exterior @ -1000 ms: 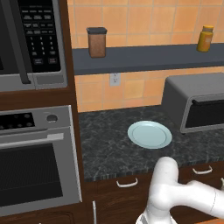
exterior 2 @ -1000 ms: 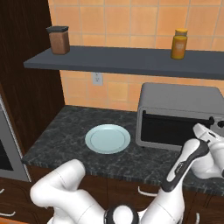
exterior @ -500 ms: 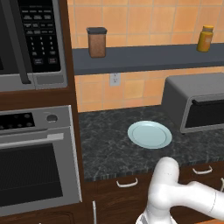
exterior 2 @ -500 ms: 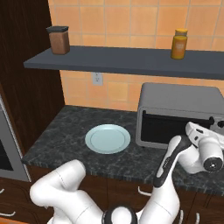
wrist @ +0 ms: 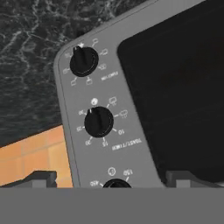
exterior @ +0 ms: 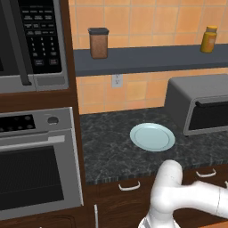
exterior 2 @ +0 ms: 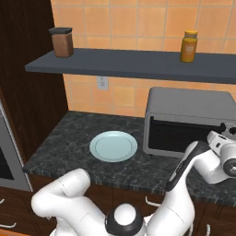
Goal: Pick up the kebab skewer and baguette bread, and place them inside the toaster oven. Close the toaster oven door and start by setting the timer.
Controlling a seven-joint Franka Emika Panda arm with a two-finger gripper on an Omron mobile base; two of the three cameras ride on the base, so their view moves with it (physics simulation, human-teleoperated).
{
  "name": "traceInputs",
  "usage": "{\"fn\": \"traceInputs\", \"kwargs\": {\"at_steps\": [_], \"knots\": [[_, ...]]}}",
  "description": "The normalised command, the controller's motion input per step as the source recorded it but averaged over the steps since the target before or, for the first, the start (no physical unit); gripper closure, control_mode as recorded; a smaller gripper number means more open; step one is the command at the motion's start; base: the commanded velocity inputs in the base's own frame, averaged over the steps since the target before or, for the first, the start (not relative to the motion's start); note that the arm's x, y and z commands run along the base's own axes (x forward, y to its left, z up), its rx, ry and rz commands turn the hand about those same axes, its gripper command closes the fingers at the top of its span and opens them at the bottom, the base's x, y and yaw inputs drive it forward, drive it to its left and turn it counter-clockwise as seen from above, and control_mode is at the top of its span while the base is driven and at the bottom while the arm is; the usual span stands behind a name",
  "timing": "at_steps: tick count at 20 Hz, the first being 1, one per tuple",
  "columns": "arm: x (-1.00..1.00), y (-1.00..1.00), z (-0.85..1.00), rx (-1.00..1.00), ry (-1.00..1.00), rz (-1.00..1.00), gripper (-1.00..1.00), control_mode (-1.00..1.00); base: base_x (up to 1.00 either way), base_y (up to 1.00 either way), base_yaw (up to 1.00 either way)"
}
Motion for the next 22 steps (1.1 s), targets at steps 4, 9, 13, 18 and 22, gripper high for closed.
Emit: {"fn": "traceInputs", "kwargs": {"at_steps": [4, 9, 13, 18, 22], "knots": [[-0.33, -0.18, -0.08, 0.28, 0.16, -0.17, -1.00, -1.00, 0.00, 0.00, 0.00], [-0.06, 0.00, -0.12, 0.48, 0.09, -0.29, -1.00, -1.00, 0.00, 0.00, 0.00], [-0.03, 0.18, -0.23, 0.48, 0.10, -0.36, -1.00, -1.00, 0.00, 0.00, 0.00], [-0.39, -0.03, -0.39, 0.52, 0.08, -0.14, -1.00, -1.00, 0.00, 0.00, 0.00], [-0.24, -0.16, -0.19, 0.65, -0.01, -0.01, -1.00, -1.00, 0.00, 0.00, 0.00]]}}
